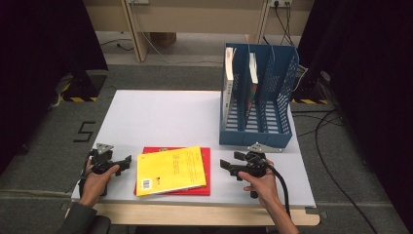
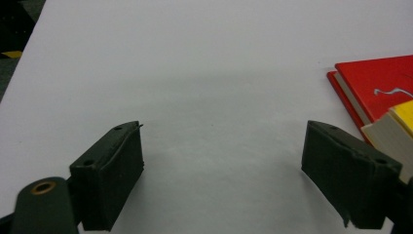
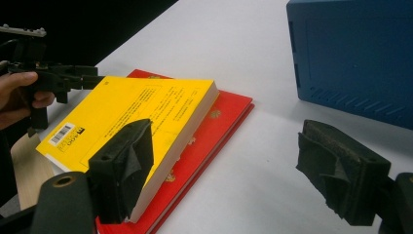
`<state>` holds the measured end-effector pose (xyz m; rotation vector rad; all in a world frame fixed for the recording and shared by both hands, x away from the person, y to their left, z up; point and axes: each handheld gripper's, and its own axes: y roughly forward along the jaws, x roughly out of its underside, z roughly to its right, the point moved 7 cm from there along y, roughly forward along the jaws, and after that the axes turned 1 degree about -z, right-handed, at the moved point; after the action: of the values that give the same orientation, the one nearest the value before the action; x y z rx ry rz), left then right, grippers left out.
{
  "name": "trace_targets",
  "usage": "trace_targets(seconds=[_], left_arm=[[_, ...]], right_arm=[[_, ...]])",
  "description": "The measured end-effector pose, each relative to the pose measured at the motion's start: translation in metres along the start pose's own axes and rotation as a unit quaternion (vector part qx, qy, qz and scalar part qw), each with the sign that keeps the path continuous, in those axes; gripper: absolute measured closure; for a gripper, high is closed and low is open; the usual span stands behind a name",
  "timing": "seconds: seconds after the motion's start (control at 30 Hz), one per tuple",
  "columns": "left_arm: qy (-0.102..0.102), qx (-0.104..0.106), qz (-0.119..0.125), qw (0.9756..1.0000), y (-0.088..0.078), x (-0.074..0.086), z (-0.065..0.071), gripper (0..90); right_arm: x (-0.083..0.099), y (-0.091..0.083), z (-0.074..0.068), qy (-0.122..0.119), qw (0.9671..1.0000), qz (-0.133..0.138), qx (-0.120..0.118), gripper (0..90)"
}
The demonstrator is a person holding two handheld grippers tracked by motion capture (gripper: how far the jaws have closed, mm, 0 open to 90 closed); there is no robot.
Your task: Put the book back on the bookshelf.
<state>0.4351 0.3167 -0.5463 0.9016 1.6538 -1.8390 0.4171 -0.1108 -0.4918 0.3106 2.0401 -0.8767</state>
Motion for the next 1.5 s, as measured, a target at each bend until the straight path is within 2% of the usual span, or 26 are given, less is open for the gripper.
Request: trace_targets(seconds=[0.23,0.3,0.43,0.57,0.6,0.7,0.77,0.8,0.9,0.93,1.0,1.03,1.07,1.1,1.13,1.17,1.2,1.23,1.27,1.33,1.43,1.5], left_arm=[[0.01,0.009,0.01,0.9999,-0.015,0.0,0.009,14.7],[0.019,0.022,0.006,0.9996,-0.02,0.004,0.015,14.7],[0.027,0.034,0.006,0.9991,-0.025,0.006,0.021,14.7],[0.03,0.061,-0.002,0.9977,-0.028,0.009,0.031,14.7],[0.039,0.061,-0.006,0.9974,-0.029,0.01,0.033,15.1],[0.046,0.057,-0.003,0.9973,-0.031,0.009,0.037,20.4],[0.049,0.06,-0.003,0.997,-0.033,0.009,0.039,30.0],[0.054,0.059,-0.004,0.9968,-0.034,0.009,0.041,30.0],[0.064,0.056,-0.006,0.9963,-0.036,0.009,0.046,41.5],[0.061,0.063,-0.005,0.9961,-0.037,0.008,0.049,41.5],[0.058,0.084,-0.001,0.9948,-0.04,0.007,0.056,38.3],[0.061,0.1,0.001,0.9931,-0.042,0.006,0.062,32.2],[0.06,0.128,-0.011,0.9899,-0.043,0.008,0.071,8.1],[0.075,0.135,-0.016,0.9879,-0.043,0.01,0.079,8.1],[0.096,0.125,-0.015,0.9874,-0.043,0.011,0.086,18.9],[0.107,0.118,-0.018,0.987,-0.042,0.011,0.09,17.8],[0.112,0.118,-0.016,0.9865,-0.041,0.01,0.094,10.8],[0.111,0.125,-0.018,0.9857,-0.042,0.01,0.097,13.8],[0.112,0.121,-0.015,0.9862,-0.042,0.01,0.097,15.9],[0.111,0.103,-0.003,0.9885,-0.043,0.007,0.092,14.8],[0.089,0.089,0.01,0.992,-0.045,0.002,0.077,14.7],[0.092,0.072,0.009,0.9931,-0.045,0.002,0.068,14.7]], right_arm=[[0.003,0.0,0.0,0.001,1.0,-0.004,0.001,21.9],[0.005,0.001,-0.001,0.002,1.0,-0.005,0.001,22.0],[0.007,0.003,-0.002,0.005,0.9999,-0.011,-0.001,22.0],[0.008,0.004,-0.001,0.004,0.9999,-0.013,-0.001,22.0],[0.008,0.004,-0.001,0.004,0.9999,-0.013,-0.001,22.0],[0.008,0.004,0.0,0.003,0.9999,-0.014,-0.001,22.1],[0.009,0.005,-0.001,0.001,0.9999,-0.014,-0.003,22.2],[0.009,0.005,-0.002,0.004,0.9999,-0.016,-0.004,22.3],[0.01,0.006,-0.001,0.005,0.9998,-0.018,-0.003,22.4],[0.01,0.006,-0.001,0.005,0.9998,-0.018,-0.003,22.4],[0.012,0.007,-0.001,0.006,0.9998,-0.02,-0.005,22.7],[0.012,0.007,-0.001,0.004,0.9998,-0.021,-0.005,22.7],[0.013,0.008,-0.002,0.008,0.9997,-0.022,-0.006,22.7],[0.013,0.008,-0.002,0.008,0.9997,-0.022,-0.006,22.7],[0.013,0.008,-0.002,0.008,0.9997,-0.023,-0.005,22.7],[0.014,0.008,-0.002,0.008,0.9996,-0.026,-0.004,22.7],[0.015,0.009,-0.002,0.006,0.9996,-0.026,-0.005,22.8],[0.015,0.009,-0.003,0.006,0.9996,-0.027,-0.006,22.8],[0.016,0.009,-0.003,0.006,0.9995,-0.029,-0.008,22.8],[0.016,0.01,-0.004,0.005,0.9995,-0.03,-0.009,22.8],[0.017,0.01,-0.004,0.005,0.9995,-0.03,-0.008,22.8],[0.017,0.01,-0.004,0.005,0.9995,-0.03,-0.009,22.9]])
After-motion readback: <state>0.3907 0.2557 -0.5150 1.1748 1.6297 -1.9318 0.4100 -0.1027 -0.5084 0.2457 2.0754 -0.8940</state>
